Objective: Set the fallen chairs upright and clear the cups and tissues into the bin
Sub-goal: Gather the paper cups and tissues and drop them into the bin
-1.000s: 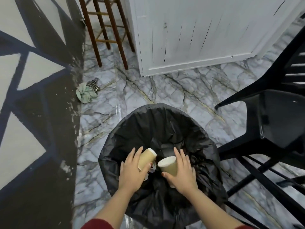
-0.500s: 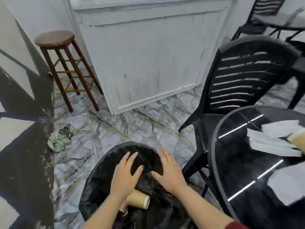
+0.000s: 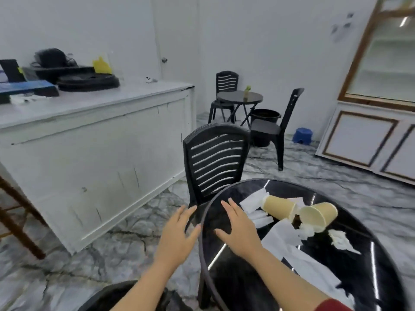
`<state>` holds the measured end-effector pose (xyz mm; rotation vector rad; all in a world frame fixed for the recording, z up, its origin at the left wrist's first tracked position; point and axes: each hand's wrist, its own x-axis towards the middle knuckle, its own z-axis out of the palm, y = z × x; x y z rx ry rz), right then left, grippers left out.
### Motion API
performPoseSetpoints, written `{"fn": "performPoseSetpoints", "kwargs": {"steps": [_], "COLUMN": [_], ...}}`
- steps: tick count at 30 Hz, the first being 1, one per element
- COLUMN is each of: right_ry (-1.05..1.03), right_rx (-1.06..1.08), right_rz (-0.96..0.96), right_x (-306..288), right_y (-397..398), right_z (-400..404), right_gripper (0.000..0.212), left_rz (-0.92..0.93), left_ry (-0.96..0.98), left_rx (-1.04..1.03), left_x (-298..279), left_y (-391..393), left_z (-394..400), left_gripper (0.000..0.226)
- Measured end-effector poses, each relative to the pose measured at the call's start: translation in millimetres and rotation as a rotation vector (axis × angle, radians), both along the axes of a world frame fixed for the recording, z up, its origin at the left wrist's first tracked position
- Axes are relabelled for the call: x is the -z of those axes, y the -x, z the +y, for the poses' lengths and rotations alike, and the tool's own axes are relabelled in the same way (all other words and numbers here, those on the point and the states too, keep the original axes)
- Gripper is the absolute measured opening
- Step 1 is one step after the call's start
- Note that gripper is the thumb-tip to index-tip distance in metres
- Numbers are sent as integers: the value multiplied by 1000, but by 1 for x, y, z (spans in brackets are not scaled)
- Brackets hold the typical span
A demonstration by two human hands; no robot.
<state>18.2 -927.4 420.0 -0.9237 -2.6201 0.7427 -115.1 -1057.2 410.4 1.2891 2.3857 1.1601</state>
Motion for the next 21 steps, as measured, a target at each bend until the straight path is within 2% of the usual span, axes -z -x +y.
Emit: {"fn": "performPoseSetpoints", "kwargs": {"steps": [6, 12, 17, 21], "right_ry": [9, 21, 58, 74], "right_rx": [205, 357, 476, 566], "right_rz": [68, -4, -76, -133], "right_x": [-17, -15, -6, 2], "right_y": [-67, -123, -160, -175], "right_z": [73, 161, 217, 249], "right_gripper": [76, 77, 78, 78], "left_rz": [21, 27, 22, -19], "left_ry": [-23, -3, 43, 201], "left_rx": [147, 235, 220, 169], "left_x": [-17, -13, -2, 12], "left_y": [-44, -87, -115, -131], "left_z": [89, 183, 246, 277], "left_gripper": [50, 54, 55, 66]}}
